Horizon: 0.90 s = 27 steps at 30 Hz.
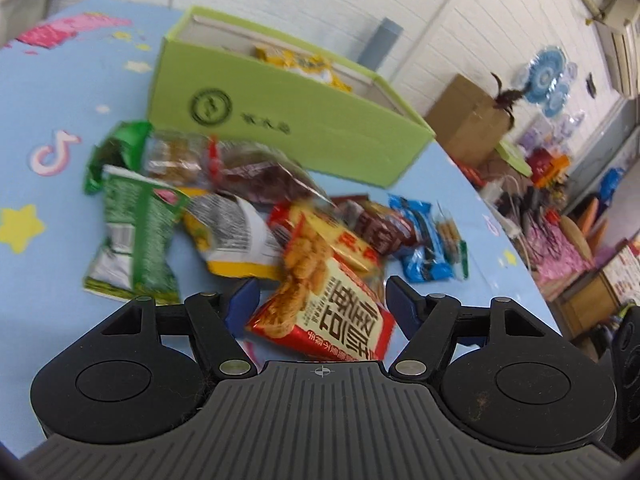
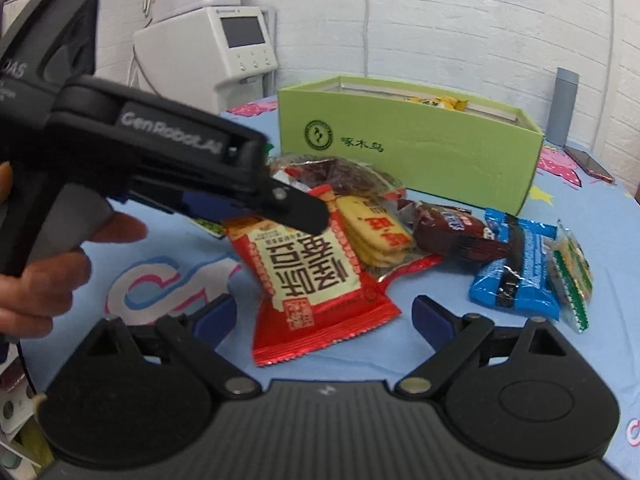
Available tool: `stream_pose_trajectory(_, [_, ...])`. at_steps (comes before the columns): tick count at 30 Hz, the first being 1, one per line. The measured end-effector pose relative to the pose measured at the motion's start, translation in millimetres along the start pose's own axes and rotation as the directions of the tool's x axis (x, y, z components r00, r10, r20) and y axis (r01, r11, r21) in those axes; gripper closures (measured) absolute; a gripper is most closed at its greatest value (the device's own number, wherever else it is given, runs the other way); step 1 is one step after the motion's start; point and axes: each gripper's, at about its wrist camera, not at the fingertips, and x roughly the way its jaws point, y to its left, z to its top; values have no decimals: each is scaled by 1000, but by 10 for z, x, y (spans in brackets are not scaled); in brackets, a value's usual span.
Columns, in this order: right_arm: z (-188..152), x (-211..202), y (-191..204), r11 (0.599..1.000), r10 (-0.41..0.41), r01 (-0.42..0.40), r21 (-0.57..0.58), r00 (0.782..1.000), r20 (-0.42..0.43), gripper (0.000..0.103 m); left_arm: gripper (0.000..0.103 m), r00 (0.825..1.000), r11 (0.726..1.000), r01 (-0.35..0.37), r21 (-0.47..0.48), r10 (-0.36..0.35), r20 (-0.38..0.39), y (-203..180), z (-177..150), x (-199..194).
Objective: Organize snacks
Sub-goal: 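Grasp the red biscuit bag with the left gripper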
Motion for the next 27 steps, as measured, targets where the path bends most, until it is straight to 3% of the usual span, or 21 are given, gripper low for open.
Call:
stream_pose_trajectory(3, [-44,40,7,999,-40,39,-15,998,-43,10,47,997,998,64,-14,-65,-42,-34,-119,23])
stream_pose_trajectory(6, [-137,-73,-100,999,-23,24,27,999,-42,10,47,995,997,77,-12,-78,-60,-105,-277,15])
stream_pose_trajectory(10, [-226,-223,-152,998,-19,21,54,999,-43,10,47,997,999,54,-2,-54,-46,-176,-330,-60])
stream_pose_trajectory(15, [-140,-236,-226,996,15,-14,88,1000,-7,10,44,1000,1000,-2,5,2,4,-108,-96,-149])
stream_pose_trajectory(18, [-80,-194,-227,993,51,-52,104,999,18,10,45,1000,999,-15,32,16,-17,-104,-12,-92])
stream_pose_trajectory(23, [-120,-93,-265,983,72,-73,171,997,13,10,59,995,999,12,38,-9,-97,-102,-43,131])
stream_pose_trajectory(24, [-123,-87,-259,984,70,-71,166,997,12,10,67,996,999,6,43,-2,-89,-99,-56,143])
stream_pose_trajectory(27, [-119,-94,-260,985,67,-67,159,998,4,10,74,995,999,28,15,-26,-91,7,-74,101])
